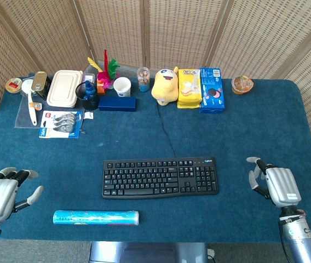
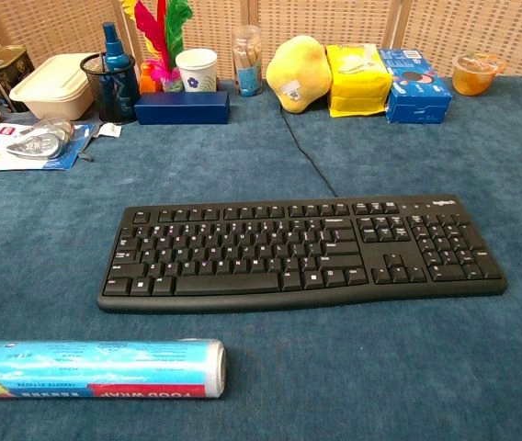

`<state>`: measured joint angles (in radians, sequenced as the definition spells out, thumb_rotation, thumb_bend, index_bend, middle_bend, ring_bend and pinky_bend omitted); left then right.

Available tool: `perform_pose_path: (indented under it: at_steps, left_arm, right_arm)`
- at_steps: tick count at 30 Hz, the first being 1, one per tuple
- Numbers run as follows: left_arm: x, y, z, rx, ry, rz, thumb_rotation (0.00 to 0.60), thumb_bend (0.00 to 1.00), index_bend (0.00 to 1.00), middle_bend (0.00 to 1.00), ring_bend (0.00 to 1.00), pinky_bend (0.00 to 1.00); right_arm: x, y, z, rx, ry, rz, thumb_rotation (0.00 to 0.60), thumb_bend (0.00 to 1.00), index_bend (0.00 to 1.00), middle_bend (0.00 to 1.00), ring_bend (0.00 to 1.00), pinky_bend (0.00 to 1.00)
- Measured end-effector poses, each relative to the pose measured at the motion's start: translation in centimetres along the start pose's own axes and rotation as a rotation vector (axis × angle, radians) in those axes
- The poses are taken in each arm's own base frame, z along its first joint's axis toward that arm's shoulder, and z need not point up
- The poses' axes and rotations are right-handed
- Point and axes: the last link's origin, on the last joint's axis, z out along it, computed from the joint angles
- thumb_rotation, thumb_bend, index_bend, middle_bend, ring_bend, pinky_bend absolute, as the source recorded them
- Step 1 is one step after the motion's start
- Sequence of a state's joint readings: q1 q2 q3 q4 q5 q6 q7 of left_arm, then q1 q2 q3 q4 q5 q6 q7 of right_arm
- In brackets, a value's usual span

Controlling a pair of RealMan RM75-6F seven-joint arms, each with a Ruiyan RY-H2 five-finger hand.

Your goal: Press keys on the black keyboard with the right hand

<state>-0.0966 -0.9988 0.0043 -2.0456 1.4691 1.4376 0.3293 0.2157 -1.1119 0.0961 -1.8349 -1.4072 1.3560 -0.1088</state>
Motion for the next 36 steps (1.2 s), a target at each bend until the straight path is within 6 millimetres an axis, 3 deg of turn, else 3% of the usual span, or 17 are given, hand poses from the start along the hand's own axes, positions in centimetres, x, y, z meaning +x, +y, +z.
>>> perform_pose_path:
  at_steps: [20,23,28,36]
  left_arm:
    - [0.7,-0.2,0.5,-0.007,0.021,0.015,0.000,0.22,0.35,0.43,0.40,0.21]
    - [0.7,0.0,0.6,-0.011,0.021,0.016,0.000,0.22,0.35,0.43,0.40,0.21]
    - [0.8,0.0,0.8,-0.014,0.021,0.019,0.000,0.22,0.35,0.43,0.40,0.21]
    - [0.9,0.1,0.9,-0.015,0.022,0.021,0.000,0.22,0.35,0.43,0.40,0.21]
  right_arm:
    - [0.2,-1.7,0.8,0.081,-0.072,0.043,0.000,0.59,0.27,0.56,0.58,0.60]
    - [0.1,-2.5,1.2,0.121,-0.116,0.072,0.000,0.59,0.27,0.58,0.64,0.63]
    - [-0.1,-4.2,2.3,0.198,-0.193,0.099,0.000,0.59,0.26,0.81,0.89,0.79]
    - [-1.1,-6.4,4.1,0.290,-0.341,0.065,0.000,0.61,0.26,0.95,1.00,0.87]
